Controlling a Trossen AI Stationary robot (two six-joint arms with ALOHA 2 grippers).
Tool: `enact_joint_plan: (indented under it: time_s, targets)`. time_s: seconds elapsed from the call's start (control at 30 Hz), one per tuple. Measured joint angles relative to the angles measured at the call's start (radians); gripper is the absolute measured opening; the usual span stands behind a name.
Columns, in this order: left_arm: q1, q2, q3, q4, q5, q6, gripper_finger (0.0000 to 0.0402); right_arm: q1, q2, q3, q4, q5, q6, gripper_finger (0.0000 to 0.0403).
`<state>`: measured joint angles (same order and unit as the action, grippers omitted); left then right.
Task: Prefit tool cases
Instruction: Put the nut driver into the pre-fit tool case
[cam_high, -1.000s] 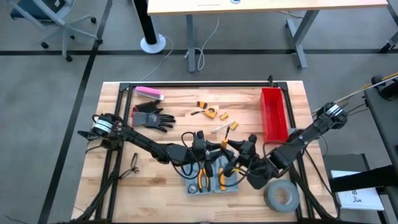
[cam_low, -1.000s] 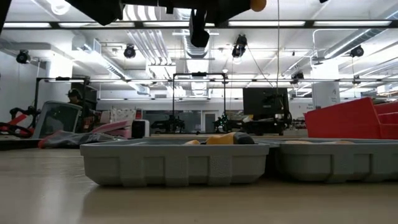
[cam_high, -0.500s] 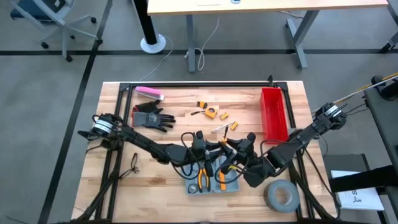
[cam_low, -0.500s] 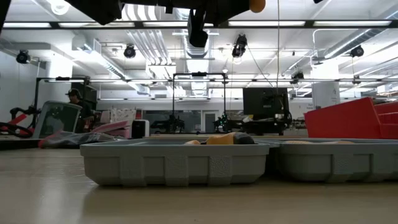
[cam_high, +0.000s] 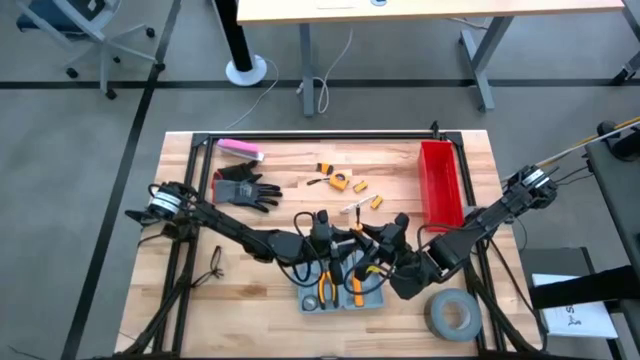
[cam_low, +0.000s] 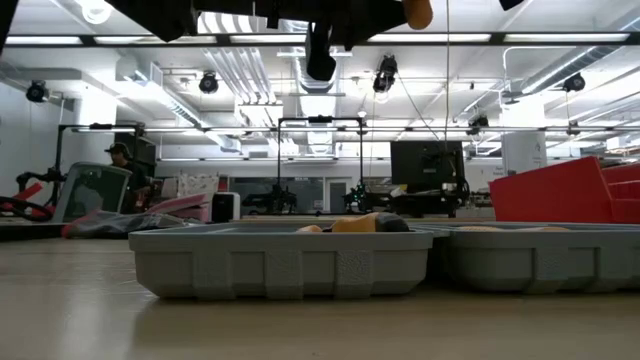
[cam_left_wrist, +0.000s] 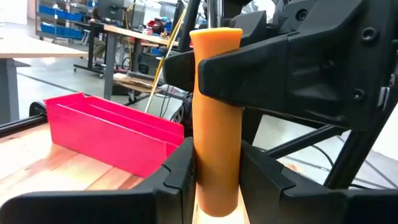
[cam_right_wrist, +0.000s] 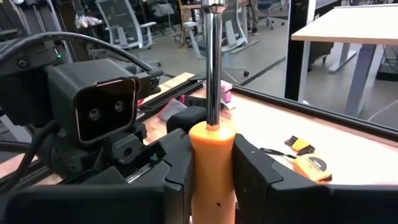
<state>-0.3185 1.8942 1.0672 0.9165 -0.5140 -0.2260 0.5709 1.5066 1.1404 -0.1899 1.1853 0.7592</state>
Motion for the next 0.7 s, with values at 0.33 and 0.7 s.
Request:
enact_joint_plan:
  time_s: [0.33, 0.7]
  targets:
    - [-0.001, 0.000, 0.000, -0.015, -0.012, 0.003, 0.0143, 0.000, 0.001, 0.000, 0.014, -0.026, 0.006, 0.0062]
    - [-0.001, -0.001, 0.000, -0.044, -0.021, -0.003, 0.0114, 0.000, 0.000, 0.000, 0.008, -0.011, 0.002, 0.0062]
